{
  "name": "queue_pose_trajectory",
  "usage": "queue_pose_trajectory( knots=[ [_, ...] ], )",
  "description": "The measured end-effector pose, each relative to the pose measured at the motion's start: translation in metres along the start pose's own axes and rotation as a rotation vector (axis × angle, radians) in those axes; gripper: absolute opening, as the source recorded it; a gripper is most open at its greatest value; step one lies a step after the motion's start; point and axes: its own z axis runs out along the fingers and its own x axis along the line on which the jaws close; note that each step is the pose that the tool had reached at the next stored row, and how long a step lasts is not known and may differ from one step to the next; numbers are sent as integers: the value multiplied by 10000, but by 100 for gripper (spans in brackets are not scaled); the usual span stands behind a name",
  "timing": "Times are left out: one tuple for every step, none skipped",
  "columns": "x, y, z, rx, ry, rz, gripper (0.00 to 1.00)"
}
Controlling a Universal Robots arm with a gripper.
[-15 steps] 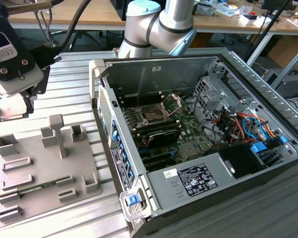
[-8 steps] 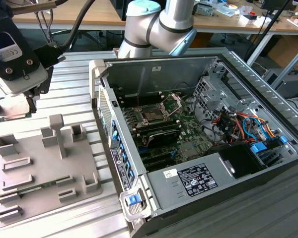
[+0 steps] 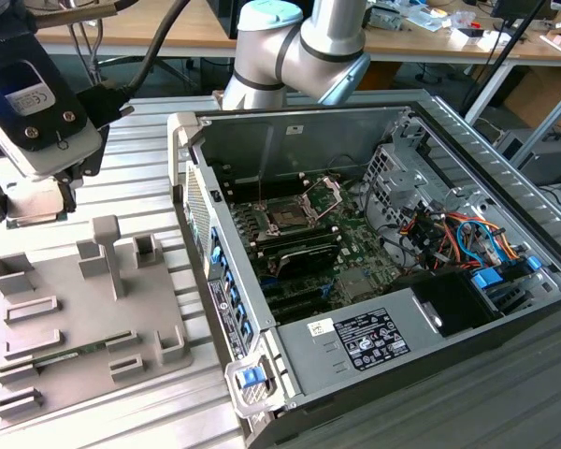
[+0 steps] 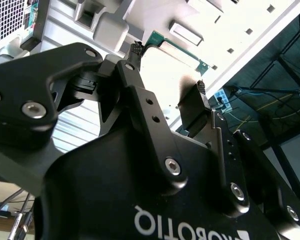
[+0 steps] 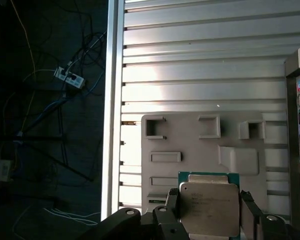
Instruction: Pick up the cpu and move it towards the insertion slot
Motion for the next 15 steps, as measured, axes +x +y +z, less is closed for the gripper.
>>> queue_pose_trajectory(
  knots=[
    [-7,0,0,-1,0,0,55],
    [-12,0,0,-1,0,0,55],
    [-20,0,0,-1,0,0,55],
    [-24,0,0,-1,0,0,55],
    [-29,-1,0,-1,0,0,55],
    [-37,-1,0,0,0,0,55],
    [-40,-1,0,0,0,0,55],
    [-43,-1,0,0,1,0,55],
    [-49,-1,0,0,0,0,55],
    [-52,-1,0,0,0,0,55],
    [-55,-1,0,0,1,0,55],
    [-58,-1,0,-1,0,0,55],
    [-61,-1,0,0,0,0,55],
    [-70,-1,0,0,0,0,55],
    [-80,-2,0,0,1,0,55]
  ],
)
